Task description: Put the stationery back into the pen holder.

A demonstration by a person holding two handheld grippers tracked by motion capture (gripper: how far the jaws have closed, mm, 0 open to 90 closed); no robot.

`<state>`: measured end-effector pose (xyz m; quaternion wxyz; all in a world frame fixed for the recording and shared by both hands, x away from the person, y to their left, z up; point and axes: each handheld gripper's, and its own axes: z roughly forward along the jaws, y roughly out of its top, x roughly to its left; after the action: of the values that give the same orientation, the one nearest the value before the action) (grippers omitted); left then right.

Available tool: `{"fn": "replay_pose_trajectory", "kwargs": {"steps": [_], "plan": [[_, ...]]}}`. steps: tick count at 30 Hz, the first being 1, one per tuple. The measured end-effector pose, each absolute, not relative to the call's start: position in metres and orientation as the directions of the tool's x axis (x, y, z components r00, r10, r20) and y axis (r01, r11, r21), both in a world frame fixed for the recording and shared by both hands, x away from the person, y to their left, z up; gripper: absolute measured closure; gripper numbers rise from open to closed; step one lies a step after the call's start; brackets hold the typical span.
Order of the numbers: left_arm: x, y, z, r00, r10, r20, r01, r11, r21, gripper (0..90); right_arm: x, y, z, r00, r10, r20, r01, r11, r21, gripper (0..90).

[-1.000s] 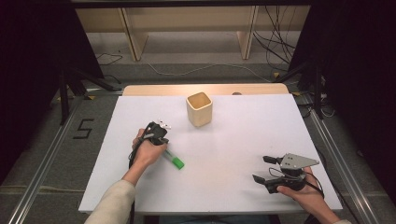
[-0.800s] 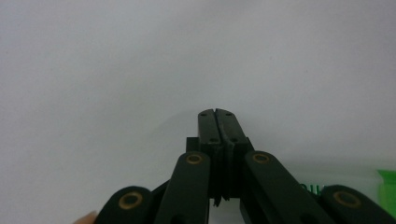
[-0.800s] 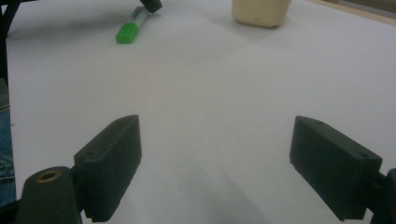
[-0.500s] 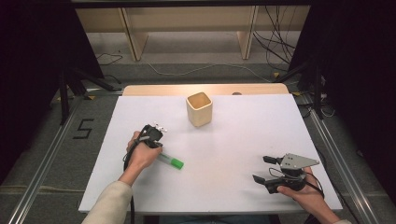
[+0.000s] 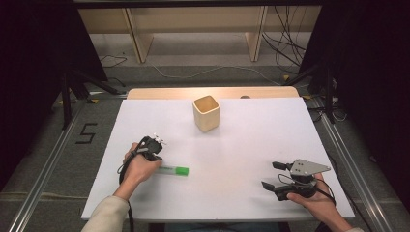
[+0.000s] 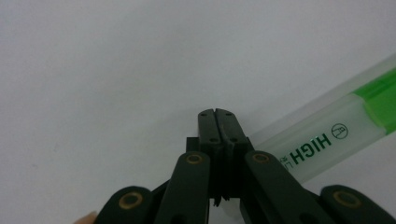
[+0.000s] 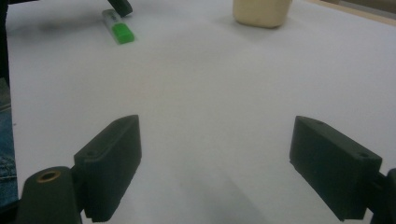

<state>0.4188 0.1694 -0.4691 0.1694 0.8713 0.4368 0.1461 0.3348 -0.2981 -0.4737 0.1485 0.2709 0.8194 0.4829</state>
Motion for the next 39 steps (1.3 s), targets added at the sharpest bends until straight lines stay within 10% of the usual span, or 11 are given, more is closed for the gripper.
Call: {"fn": "replay_pose_trajectory", "kwargs": {"steps": [39], "plan": [[0.379, 0.17, -0.468, 0.621, 0.773, 0.131, 0.687, -0.617, 0.384, 90.0, 0.334, -0.298, -0.473, -0.81, 0.586, 0.016, 0.3, 0.392, 0.87, 17.4]]}}
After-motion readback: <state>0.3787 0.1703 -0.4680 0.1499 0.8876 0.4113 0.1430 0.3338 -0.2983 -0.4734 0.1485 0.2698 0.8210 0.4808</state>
